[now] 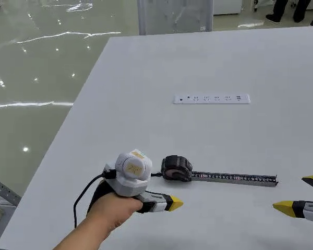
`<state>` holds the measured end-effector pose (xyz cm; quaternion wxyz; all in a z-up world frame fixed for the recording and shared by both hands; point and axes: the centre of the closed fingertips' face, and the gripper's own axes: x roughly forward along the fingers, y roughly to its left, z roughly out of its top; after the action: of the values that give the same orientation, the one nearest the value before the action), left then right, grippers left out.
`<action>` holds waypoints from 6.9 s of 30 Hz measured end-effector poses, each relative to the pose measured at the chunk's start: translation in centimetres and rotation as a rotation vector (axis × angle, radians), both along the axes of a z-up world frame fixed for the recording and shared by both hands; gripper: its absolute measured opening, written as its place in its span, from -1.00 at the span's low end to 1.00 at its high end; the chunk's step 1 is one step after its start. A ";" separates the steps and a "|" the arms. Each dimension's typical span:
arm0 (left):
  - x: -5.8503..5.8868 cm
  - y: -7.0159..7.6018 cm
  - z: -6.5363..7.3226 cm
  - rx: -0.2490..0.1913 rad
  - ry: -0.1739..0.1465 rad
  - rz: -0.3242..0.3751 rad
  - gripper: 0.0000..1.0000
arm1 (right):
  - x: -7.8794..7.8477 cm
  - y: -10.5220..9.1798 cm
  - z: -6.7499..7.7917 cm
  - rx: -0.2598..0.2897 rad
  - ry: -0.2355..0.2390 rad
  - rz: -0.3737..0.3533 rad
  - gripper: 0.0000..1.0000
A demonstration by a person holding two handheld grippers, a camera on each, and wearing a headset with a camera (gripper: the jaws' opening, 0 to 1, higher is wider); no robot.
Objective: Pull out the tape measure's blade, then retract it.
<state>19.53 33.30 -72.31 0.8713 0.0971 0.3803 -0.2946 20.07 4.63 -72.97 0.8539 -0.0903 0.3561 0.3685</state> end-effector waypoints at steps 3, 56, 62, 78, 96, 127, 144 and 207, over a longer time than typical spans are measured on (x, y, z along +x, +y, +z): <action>-0.6 0.2 0.5 -0.011 -0.008 0.026 0.72 | -0.5 -0.1 0.5 0.007 -0.005 -0.026 0.51; -8.6 4.1 5.9 -0.050 0.000 0.189 0.93 | -8.5 -1.3 8.4 -0.015 -0.040 -0.114 1.00; -7.6 3.9 6.1 -0.048 -0.003 0.241 0.93 | -8.4 -1.4 8.0 -0.017 -0.034 -0.113 0.97; -4.6 0.4 5.6 -0.061 0.019 0.223 0.85 | -7.0 -0.7 7.1 -0.019 -0.026 -0.077 0.93; -0.6 -1.2 4.1 -0.041 0.040 0.285 0.84 | -4.7 0.4 4.0 -0.081 0.001 0.048 0.87; 6.0 -1.7 1.0 -0.018 -0.028 0.433 0.75 | 1.6 -1.2 -2.0 -0.255 0.045 0.316 0.68; 7.7 -1.8 -1.9 -0.032 0.018 0.491 0.69 | 4.5 -1.9 -4.5 -0.333 0.081 0.445 0.58; 9.5 -1.2 -6.6 -0.082 0.124 0.620 0.42 | 7.0 -0.2 -8.8 -0.413 0.094 0.760 -0.54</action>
<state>28.99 32.10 -78.95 0.8980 -0.0764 0.4318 -0.0355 27.04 4.46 -81.80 0.6044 -0.3670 0.4020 0.5817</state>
